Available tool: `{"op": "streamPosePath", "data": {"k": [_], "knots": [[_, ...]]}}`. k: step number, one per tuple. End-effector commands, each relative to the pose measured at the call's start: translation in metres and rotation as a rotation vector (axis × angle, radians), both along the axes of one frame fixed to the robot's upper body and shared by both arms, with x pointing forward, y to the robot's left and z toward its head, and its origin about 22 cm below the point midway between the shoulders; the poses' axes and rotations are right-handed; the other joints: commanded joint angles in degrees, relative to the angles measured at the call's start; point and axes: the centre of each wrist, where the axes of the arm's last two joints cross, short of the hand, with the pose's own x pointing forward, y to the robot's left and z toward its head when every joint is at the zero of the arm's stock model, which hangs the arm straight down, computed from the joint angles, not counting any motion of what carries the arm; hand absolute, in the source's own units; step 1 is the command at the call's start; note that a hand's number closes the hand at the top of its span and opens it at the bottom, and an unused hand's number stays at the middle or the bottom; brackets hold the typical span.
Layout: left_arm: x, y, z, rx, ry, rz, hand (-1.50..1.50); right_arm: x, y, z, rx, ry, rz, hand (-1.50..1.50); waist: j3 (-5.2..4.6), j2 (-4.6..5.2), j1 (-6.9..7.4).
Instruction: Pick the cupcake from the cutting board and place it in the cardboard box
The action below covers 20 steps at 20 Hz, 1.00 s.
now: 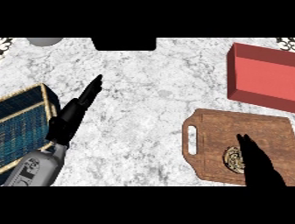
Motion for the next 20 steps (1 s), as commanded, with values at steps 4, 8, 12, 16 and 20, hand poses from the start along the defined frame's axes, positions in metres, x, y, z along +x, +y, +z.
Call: {"op": "streamPosePath", "data": {"k": [4, 8, 12, 16, 20], "knots": [[0.009, 0.006, 0.008, 0.001, 0.018, 0.002, 0.0, 0.008, -0.007, -0.03, -0.04, -0.01, 0.027, -1.5, 0.01, 0.0, 0.03], [-0.01, 0.01, 0.001, 0.011, -0.002, -0.013, 0.0, 0.017, -0.013, -0.015, -0.023, 0.005, 0.014, -1.5, 0.0, -0.02, 0.12], [0.0, 0.014, -0.006, -0.006, -0.005, 0.009, 0.0, 0.023, -0.008, -0.046, -0.012, 0.04, 0.024, -1.5, 0.0, 0.03, 0.09], [-0.015, -0.004, 0.007, -0.014, 0.011, -0.002, 0.0, 0.019, -0.009, -0.043, -0.038, 0.092, 0.023, -1.5, 0.0, -0.03, 0.19], [-0.009, -0.008, 0.002, -0.005, 0.002, 0.0, 0.0, 0.025, 0.0, -0.048, -0.023, 0.111, 0.013, -1.5, 0.0, -0.01, 0.14]]}}
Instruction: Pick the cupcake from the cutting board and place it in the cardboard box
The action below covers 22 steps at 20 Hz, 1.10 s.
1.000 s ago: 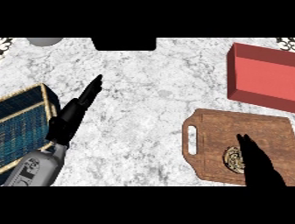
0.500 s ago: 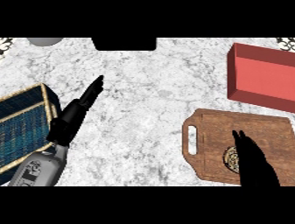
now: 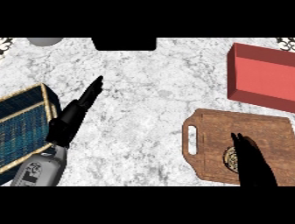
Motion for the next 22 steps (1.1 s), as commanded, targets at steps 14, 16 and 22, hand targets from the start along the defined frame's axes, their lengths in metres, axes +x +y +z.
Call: {"op": "streamPosePath", "data": {"k": [14, 16, 22], "knots": [[0.018, 0.004, 0.007, 0.006, 0.005, -0.004, 0.0, 0.008, -0.026, -0.053, -0.094, 0.069, -0.006, -1.5, 0.02, 0.07, -0.08], [-0.01, -0.01, 0.006, -0.005, 0.002, -0.009, 0.0, 0.017, 0.004, -0.044, -0.053, 0.059, -0.011, 1.5, 0.01, -0.02, 0.22], [-0.006, -0.002, -0.001, 0.01, -0.002, 0.001, 0.0, 0.009, -0.013, -0.059, -0.109, 0.046, 0.042, 1.5, 0.02, 0.0, 0.25]]}}
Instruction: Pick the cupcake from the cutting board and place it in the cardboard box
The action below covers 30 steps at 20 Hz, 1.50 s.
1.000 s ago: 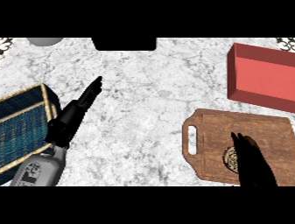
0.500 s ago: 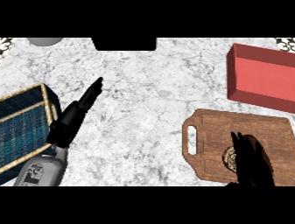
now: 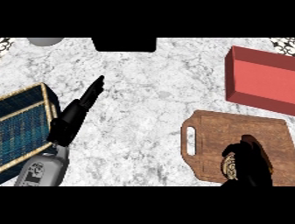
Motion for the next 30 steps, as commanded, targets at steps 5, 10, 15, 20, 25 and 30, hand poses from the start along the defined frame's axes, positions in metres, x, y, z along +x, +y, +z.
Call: {"op": "streamPosePath", "data": {"k": [5, 10, 15, 20, 25, 30], "knots": [[-0.014, -0.009, -0.002, -0.012, -0.003, -0.021, 0.0, 0.027, -0.036, 0.001, -0.065, -0.021, 0.137, 1.5, 1.28, 0.93, 0.59], [0.0, -0.002, 0.0, 0.001, -0.018, -0.005, 0.0, 0.052, -0.103, 0.034, -0.057, -0.114, 0.39, 1.5, 1.32, 1.07, 0.44], [-0.006, -0.002, -0.001, 0.002, -0.016, 0.0, 0.0, 0.073, -0.127, 0.035, -0.145, -0.277, 0.374, 1.5, 1.29, 0.96, 0.3], [-0.004, -0.001, -0.004, -0.011, 0.005, 0.006, 0.0, 0.054, -0.129, 0.084, -0.154, -0.427, 0.393, 1.5, 1.24, 0.75, -0.51], [-0.011, 0.002, -0.007, 0.001, -0.002, 0.006, 0.0, 0.024, -0.12, 0.138, -0.093, -0.492, 0.434, 1.5, 1.22, 0.67, -0.78], [0.005, 0.009, -0.002, -0.013, 0.012, 0.044, 0.0, -0.008, -0.11, 0.198, 0.011, -0.627, 0.445, 1.5, 1.19, 0.58, -1.67]]}}
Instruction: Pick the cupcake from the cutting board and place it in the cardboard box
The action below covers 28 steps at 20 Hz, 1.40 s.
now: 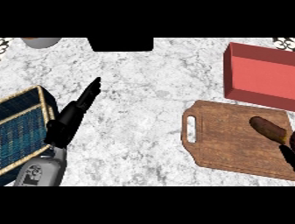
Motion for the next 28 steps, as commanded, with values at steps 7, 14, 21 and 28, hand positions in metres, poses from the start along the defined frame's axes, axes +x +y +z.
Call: {"op": "streamPosePath", "data": {"k": [7, 14, 21, 28], "knots": [[0.004, -0.008, 0.015, -0.004, -0.01, -0.003, 0.0, -0.029, -0.017, 0.062, 0.164, -0.115, -0.119, 1.5, 0.07, 0.24, 0.98], [0.013, 0.0, 0.01, -0.004, -0.011, -0.017, 0.0, 0.018, -0.035, 0.079, 0.172, -0.151, -0.233, 1.5, 0.06, 0.41, 1.5], [0.0, -0.007, 0.012, 0.009, 0.002, -0.043, 0.0, 0.057, -0.047, 0.11, 0.237, -0.137, -0.242, 1.5, 0.06, 0.37, 1.75], [-0.009, 0.0, 0.012, -0.016, -0.016, -0.051, 0.0, 0.114, -0.048, 0.102, 0.25, -0.147, -0.281, 1.5, 0.07, 0.42, 2.26]]}}
